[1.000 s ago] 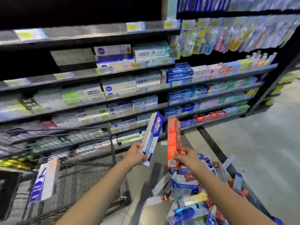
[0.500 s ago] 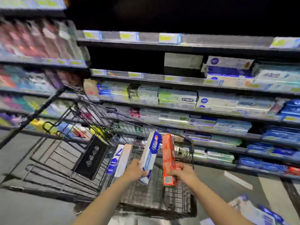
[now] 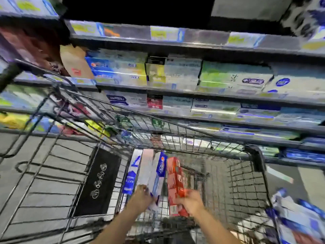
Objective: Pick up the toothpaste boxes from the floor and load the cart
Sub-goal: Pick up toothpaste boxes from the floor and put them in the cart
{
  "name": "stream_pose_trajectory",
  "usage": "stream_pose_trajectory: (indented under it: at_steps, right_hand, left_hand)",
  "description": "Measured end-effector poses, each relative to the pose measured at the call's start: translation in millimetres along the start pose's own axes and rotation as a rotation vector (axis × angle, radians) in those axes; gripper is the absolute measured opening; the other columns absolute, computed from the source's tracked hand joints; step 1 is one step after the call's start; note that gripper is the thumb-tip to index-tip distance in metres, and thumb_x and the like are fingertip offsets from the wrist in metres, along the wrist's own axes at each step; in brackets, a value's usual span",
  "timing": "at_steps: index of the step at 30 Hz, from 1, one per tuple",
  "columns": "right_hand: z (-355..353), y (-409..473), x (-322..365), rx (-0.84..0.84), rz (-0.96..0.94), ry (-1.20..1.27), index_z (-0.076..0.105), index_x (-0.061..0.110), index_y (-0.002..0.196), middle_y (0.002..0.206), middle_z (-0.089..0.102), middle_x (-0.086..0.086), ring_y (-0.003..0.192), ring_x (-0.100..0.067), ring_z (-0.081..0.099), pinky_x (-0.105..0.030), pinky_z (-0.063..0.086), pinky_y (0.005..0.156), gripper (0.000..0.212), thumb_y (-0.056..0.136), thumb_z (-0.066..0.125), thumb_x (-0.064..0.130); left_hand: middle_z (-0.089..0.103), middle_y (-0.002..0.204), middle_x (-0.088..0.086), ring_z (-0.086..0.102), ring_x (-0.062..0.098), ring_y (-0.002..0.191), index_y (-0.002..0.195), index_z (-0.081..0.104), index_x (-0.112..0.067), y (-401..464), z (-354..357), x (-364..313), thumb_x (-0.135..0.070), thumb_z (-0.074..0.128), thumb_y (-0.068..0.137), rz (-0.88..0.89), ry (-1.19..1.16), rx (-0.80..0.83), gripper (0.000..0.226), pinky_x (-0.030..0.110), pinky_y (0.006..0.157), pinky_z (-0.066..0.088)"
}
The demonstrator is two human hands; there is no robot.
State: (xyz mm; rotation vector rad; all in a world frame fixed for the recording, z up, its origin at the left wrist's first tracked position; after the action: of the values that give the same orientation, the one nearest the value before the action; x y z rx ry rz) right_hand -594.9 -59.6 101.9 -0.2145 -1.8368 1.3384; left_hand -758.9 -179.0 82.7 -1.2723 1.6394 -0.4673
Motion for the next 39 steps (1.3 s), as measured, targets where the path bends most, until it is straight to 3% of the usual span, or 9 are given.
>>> stream_pose_trajectory:
  at_steps: [7,10,14,17,21,24,29,33,39]
  right_hand:
    - [8.2,84.6,0.5,-0.093,-0.036,-0.114,0.061,0.014,0.089,0.072,0.059,0.007,0.047,0.013,0.051,-0.001,0.039,0.045,0.023,0.077,0.073,-0.002]
    - [16.7,106.9,-2.1,-0.109,-0.026,-0.182,0.067,0.016,0.082,0.064,0.062,0.007,0.050,0.000,0.054,-0.007,0.042,0.044,0.013,0.078,0.074,0.005]
    - [34.5,133.5,-9.9,-0.085,-0.017,-0.189,0.060,0.019,0.067,0.049,0.059,0.008,0.039,0.000,0.052,-0.012,0.039,0.041,0.027,0.080,0.068,-0.003]
    - [37.8,145.2,-9.0,-0.156,-0.071,-0.226,0.064,0.010,0.081,0.064,0.060,0.003,0.055,-0.012,0.054,-0.017,0.040,0.047,0.011,0.082,0.069,0.001]
    - [38.6,145.2,7.8,-0.200,-0.166,-0.475,0.063,0.012,0.099,0.095,0.064,0.000,0.082,-0.019,0.060,-0.005,0.043,0.060,0.014,0.088,0.062,0.005]
    - [38.9,135.8,23.9,-0.154,-0.236,-0.774,0.056,0.013,0.124,0.126,0.059,-0.008,0.103,-0.023,0.063,-0.030,0.050,0.089,0.030,0.094,0.053,0.015]
    - [17.1,95.6,70.9,-0.228,-0.419,-1.370,0.015,0.017,0.151,0.156,0.020,-0.008,0.145,-0.026,0.018,-0.044,0.013,0.120,0.061,0.097,0.039,0.033]
    - [-9.9,40.4,106.9,-0.283,-0.473,-1.401,0.011,0.016,0.152,0.158,0.014,-0.008,0.147,-0.026,0.009,-0.047,0.007,0.119,0.062,0.098,0.035,0.036]
    - [-72.5,-61.2,139.9,-0.422,-0.514,-1.359,0.003,0.016,0.153,0.160,0.006,-0.011,0.148,-0.027,0.004,-0.047,-0.005,0.117,0.067,0.098,0.036,0.035]
  left_hand:
    - [0.059,0.087,0.005,0.061,0.023,0.081,0.107,0.048,-0.007,67.8,28.5,10.7,-0.022,0.068,0.081,-0.015,-0.011,-0.029,0.036,0.028,0.071,0.047]
    - [0.061,0.090,0.004,0.064,0.026,0.087,0.102,0.045,-0.013,84.6,33.1,16.2,-0.022,0.068,0.081,-0.010,0.015,-0.057,0.032,0.033,0.074,0.049]
    - [0.060,0.099,0.001,0.061,0.021,0.086,0.112,0.045,-0.016,98.5,29.5,21.2,-0.019,0.071,0.079,0.017,0.095,-0.122,0.042,0.035,0.078,0.052]
    - [0.058,0.110,0.005,0.061,0.025,0.096,0.115,0.046,-0.016,105.2,31.2,22.6,-0.015,0.070,0.074,0.036,0.193,-0.123,0.048,0.038,0.085,0.053]
    - [0.048,0.120,0.005,0.051,0.022,0.114,0.119,0.042,-0.014,109.6,31.6,14.4,-0.023,0.068,0.078,0.110,0.406,-0.118,0.050,0.032,0.093,0.048]
    - [0.043,0.128,0.003,0.045,0.021,0.118,0.130,0.037,-0.019,108.2,18.1,3.2,-0.034,0.066,0.082,0.147,0.476,-0.124,0.058,0.033,0.092,0.046]
    - [0.026,0.151,0.005,0.028,0.025,0.138,0.148,0.015,-0.015,82.9,-17.1,-56.3,-0.047,0.055,0.089,0.390,0.804,-0.146,0.078,0.042,0.112,0.029]
    - [0.010,0.158,0.004,0.011,0.025,0.146,0.152,0.001,-0.016,37.9,-34.5,-116.1,-0.054,0.044,0.092,0.521,0.913,-0.131,0.083,0.047,0.118,0.015]
    - [0.015,0.158,0.004,0.018,0.022,0.143,0.152,0.006,-0.016,-71.9,-20.5,-220.1,-0.050,0.047,0.091,0.851,0.997,-0.169,0.081,0.039,0.116,0.017]
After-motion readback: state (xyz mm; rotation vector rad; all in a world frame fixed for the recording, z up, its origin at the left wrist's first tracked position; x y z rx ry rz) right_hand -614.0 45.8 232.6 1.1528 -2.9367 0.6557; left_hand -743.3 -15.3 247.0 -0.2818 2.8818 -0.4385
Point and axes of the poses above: each hand's wrist, its own y-axis towards the middle knuckle, its own z-axis out of the palm, x = y × z, the point moved 10 cm from there along y, towards the middle knuckle
